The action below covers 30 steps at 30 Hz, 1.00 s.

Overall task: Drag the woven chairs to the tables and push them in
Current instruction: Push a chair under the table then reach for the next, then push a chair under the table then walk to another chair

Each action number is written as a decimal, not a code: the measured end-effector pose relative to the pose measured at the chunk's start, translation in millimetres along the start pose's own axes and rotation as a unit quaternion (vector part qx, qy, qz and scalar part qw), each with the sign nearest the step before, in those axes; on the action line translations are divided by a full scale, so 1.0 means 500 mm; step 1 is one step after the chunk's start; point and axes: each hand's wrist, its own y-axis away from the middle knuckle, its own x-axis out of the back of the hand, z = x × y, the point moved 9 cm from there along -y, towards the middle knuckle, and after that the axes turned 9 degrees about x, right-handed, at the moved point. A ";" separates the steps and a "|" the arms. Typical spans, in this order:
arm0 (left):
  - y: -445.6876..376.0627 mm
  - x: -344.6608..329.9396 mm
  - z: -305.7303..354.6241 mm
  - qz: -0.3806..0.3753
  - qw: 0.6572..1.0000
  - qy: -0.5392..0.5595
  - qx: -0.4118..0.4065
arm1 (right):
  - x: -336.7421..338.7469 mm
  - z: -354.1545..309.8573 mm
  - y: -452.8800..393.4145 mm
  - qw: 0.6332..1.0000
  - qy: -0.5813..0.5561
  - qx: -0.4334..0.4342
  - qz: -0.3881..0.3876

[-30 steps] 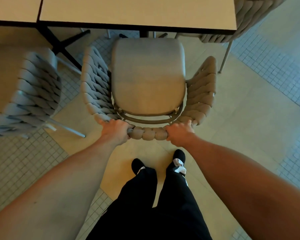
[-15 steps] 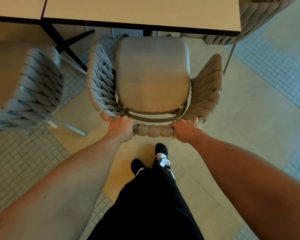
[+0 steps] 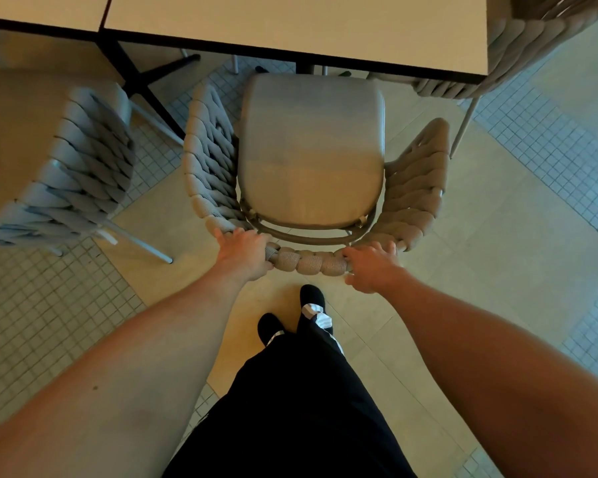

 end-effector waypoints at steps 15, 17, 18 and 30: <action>0.049 0.038 -0.058 -0.017 0.990 0.130 0.047 | 0.104 -0.069 -0.007 0.999 -0.026 0.037 0.016; 0.054 0.036 -0.075 -0.023 0.989 0.135 0.063 | 0.121 -0.083 -0.010 0.998 -0.018 0.048 0.019; 0.056 0.036 -0.083 -0.023 0.987 0.141 0.070 | 0.131 -0.090 -0.012 0.998 -0.010 0.056 0.021; 0.116 0.043 -0.176 0.000 0.965 0.199 0.168 | 0.215 -0.207 -0.067 0.984 0.078 0.162 0.015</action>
